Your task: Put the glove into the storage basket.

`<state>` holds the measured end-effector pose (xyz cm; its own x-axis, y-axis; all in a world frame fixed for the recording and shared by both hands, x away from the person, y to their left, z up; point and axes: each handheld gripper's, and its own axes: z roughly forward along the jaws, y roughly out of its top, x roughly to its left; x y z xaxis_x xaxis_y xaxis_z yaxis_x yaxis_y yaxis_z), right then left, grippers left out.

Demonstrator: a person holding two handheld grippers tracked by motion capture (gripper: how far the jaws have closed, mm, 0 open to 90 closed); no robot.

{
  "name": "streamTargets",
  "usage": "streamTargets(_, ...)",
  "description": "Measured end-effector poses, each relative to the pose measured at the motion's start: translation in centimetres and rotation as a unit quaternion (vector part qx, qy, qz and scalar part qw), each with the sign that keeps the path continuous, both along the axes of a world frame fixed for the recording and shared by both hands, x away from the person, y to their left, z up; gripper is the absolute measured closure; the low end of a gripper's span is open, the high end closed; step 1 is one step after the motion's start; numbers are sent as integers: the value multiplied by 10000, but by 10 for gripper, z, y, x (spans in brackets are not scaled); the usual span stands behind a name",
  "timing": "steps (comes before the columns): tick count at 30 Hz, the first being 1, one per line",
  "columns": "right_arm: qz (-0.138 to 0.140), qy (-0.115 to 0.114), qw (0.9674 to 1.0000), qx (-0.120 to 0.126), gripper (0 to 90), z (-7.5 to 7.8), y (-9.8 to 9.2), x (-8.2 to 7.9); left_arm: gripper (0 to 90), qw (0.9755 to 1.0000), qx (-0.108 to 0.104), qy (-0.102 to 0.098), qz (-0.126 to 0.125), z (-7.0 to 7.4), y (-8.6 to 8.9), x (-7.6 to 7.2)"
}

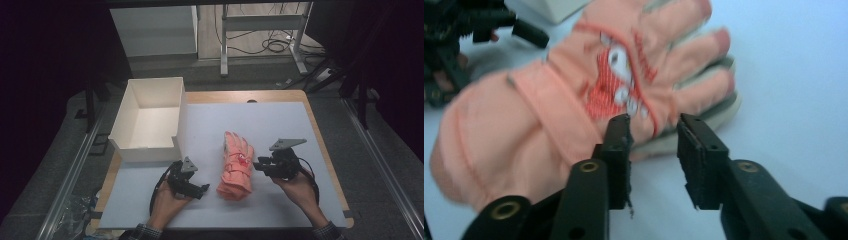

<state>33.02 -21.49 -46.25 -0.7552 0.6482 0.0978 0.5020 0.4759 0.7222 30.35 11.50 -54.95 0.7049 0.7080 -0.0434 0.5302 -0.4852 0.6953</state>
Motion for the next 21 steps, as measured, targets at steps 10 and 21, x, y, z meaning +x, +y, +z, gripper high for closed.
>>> streamTargets(10,378,67,9992,77,768,-35,1,-25,38,9999,54,-25,131,2,4,-3)
streamTargets(21,624,136,9980,36,768,-55,7,-40,34,9994,116,-35,332,1,21,-5)
